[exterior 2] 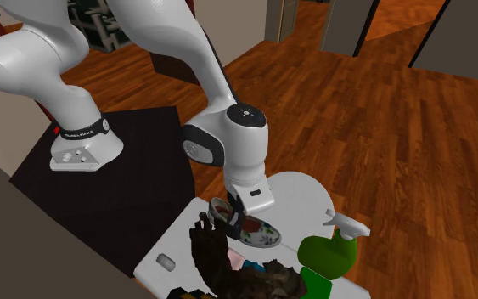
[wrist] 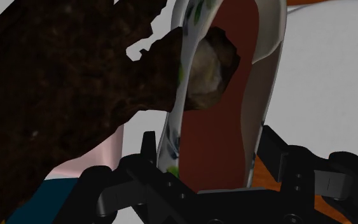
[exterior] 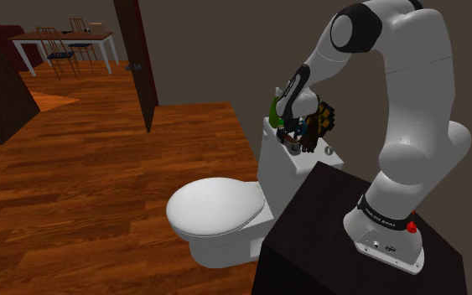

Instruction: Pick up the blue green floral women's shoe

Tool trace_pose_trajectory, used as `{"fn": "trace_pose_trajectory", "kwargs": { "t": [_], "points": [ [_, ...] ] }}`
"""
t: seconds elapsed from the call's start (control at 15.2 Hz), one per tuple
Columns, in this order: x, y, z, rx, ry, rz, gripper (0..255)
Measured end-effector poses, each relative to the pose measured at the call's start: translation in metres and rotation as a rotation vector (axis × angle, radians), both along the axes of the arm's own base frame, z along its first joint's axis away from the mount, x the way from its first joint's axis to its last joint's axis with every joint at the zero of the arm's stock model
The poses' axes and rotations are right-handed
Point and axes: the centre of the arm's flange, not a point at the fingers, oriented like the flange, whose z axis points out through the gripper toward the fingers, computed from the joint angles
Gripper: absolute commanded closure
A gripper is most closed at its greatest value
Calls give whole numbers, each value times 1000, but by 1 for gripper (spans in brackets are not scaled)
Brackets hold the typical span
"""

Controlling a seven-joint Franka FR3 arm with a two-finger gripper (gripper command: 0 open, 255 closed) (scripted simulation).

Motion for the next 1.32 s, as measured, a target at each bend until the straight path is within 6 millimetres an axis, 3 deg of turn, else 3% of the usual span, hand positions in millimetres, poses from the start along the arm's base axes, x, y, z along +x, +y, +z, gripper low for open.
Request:
{"fn": "trace_pose_trajectory", "kwargs": {
  "t": [0.4, 1.32],
  "points": [
    [-1, 0, 5, 2, 3, 0, 255],
    [0, 1, 75, 2, 3, 1, 255]
  ]
}}
